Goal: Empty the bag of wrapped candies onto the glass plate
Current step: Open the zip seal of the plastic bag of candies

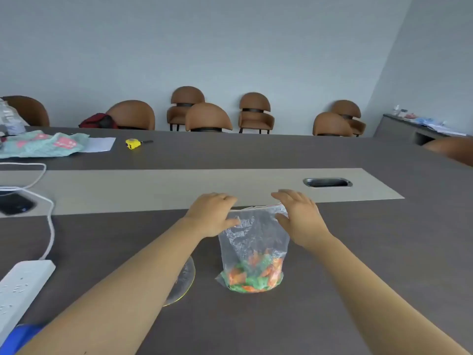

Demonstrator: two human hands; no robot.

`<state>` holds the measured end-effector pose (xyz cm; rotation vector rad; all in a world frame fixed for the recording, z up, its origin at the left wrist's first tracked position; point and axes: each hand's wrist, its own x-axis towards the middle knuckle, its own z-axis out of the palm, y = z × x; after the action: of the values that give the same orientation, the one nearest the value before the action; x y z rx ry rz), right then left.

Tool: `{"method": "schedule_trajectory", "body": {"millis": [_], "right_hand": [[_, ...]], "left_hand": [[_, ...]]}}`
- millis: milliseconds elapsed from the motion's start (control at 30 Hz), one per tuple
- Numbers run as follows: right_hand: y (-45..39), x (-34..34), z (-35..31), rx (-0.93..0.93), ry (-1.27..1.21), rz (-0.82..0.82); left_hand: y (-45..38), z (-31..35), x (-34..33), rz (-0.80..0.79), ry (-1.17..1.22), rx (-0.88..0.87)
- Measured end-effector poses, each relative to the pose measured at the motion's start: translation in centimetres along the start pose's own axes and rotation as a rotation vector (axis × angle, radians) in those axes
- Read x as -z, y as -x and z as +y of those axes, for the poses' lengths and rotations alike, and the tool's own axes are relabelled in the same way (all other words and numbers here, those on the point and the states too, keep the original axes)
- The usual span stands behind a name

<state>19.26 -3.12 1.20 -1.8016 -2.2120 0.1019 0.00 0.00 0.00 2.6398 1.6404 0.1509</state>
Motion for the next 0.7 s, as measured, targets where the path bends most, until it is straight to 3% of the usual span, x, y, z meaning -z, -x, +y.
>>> {"method": "schedule_trajectory", "body": {"millis": [233, 433, 633, 700], "right_hand": [[-3.1, -2.5, -0.3, 0.012, 0.045, 0.008], [-4.3, -1.7, -0.8, -0.096, -0.135, 0.024], [-4.4, -0.8, -1.4, -0.238, -0.450, 0.068], [-4.2, -0.9, -1.6, -0.290, -0.566, 0.068]], "left_hand": [[-1.9, -1.7, -1.7, 0.101, 0.197, 0.010], [-3.2, -2.7, -1.6, 0.380, 0.286, -0.027], [-3.3, -1.7, -1.4, 0.550, 0.463, 0.301], [-3.2, -1.4, -1.5, 0.456, 0.621, 0.345]]}}
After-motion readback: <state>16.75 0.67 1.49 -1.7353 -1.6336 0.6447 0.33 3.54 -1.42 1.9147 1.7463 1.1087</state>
